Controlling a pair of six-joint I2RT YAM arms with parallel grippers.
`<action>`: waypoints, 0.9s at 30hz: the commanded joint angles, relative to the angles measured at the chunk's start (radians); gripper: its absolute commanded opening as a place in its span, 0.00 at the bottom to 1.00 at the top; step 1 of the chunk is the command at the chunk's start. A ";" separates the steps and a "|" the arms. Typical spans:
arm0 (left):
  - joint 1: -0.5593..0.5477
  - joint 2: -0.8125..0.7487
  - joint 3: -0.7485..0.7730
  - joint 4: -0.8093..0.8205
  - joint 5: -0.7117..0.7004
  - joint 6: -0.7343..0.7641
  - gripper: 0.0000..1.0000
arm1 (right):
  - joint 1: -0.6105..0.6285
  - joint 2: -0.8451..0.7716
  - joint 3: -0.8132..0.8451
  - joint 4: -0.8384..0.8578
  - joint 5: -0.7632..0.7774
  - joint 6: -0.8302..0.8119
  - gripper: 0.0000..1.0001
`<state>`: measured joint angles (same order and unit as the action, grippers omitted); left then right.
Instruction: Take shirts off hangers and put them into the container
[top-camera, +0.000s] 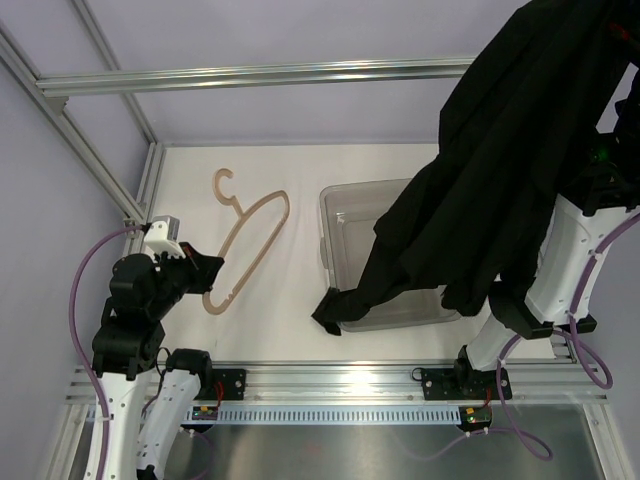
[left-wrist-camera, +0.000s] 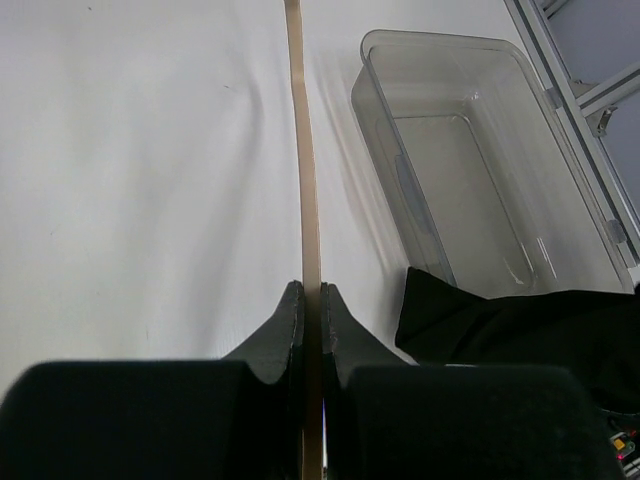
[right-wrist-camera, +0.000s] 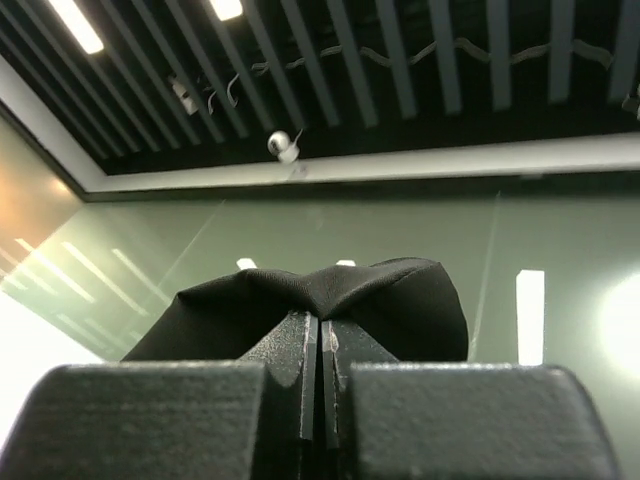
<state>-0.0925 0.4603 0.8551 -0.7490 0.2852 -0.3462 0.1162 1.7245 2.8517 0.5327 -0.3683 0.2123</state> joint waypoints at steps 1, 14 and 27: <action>-0.001 -0.002 0.006 0.086 0.040 -0.007 0.00 | 0.005 -0.009 0.043 0.078 0.037 -0.086 0.00; 0.000 0.020 0.007 0.092 0.029 0.001 0.00 | 0.003 0.014 -0.087 0.112 0.046 -0.080 0.00; 0.000 -0.040 0.102 0.020 0.075 -0.025 0.00 | 0.010 -0.104 -0.667 -0.057 0.043 0.145 0.00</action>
<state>-0.0921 0.4576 0.8860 -0.7681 0.3157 -0.3511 0.1162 1.7370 2.3318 0.4690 -0.3481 0.2733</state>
